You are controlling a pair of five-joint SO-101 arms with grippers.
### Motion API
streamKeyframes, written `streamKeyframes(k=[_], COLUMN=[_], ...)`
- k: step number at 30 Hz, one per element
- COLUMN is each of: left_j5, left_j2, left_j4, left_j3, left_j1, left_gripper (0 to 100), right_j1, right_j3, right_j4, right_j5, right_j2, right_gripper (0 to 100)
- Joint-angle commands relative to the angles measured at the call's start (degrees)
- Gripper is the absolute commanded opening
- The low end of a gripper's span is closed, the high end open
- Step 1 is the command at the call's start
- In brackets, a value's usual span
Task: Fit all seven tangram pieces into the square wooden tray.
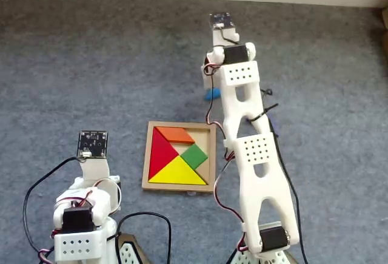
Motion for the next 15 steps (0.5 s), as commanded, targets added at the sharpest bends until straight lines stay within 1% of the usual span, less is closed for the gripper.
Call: streamKeyframes(k=[1,5,8,15], left_j5=[-0.44,-0.44,-0.44,-0.44], left_j2=[-1.80,-1.80,-1.80,-1.80], left_j4=[0.35,0.35,0.35,0.35], left_j3=[1.10,1.10,1.10,1.10], left_j1=[-0.04,-0.04,-0.04,-0.04], left_gripper=[1,1,1,1], right_j1=[-2.24,-3.30,-3.47,-1.80], right_j3=[-6.29,-6.29,-6.29,-6.29], right_j4=[2.24,2.33,2.33,2.33], right_j5=[-0.70,-0.70,-2.99,-3.78], right_j2=[-3.56,-2.51,-1.27,3.21], right_gripper=[20.9,21.1,21.1,19.3])
